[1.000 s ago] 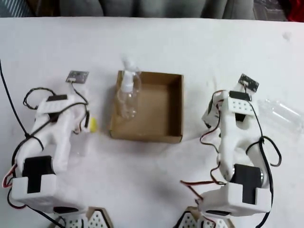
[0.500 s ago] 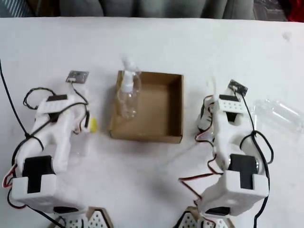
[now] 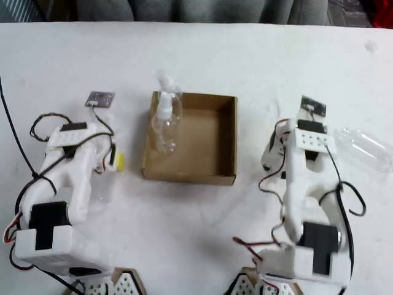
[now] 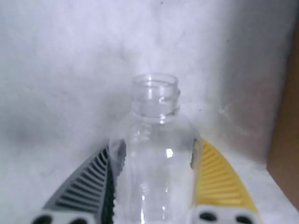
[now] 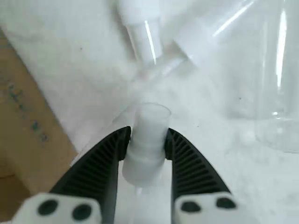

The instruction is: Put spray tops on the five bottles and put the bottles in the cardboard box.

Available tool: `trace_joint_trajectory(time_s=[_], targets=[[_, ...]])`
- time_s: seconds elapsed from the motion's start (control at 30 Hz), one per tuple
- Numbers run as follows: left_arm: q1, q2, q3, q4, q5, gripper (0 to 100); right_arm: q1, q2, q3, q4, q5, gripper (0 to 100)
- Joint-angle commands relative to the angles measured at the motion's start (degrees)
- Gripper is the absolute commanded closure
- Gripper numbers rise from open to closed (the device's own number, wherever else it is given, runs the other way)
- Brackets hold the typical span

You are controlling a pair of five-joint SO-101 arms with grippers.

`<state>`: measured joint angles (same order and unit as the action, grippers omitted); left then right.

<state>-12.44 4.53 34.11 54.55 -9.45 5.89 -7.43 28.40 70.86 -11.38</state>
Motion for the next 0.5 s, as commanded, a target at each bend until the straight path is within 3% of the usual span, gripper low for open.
trace_joint_trajectory(time_s=[0.0,0.27,0.47], targets=[[0.2,-5.1,-0.7,-1.8,0.7,98,-0.3,-10.9,-1.7,4.2,5.0,98.0],[2.2,-24.4,-0.4,7.3,0.7,98,-2.9,-35.8,-1.7,7.9,13.5,98.0],[6.1,-40.2,0.5,11.8,1.1,98,-12.4,-51.6,-1.4,-2.9,13.8,97.8]])
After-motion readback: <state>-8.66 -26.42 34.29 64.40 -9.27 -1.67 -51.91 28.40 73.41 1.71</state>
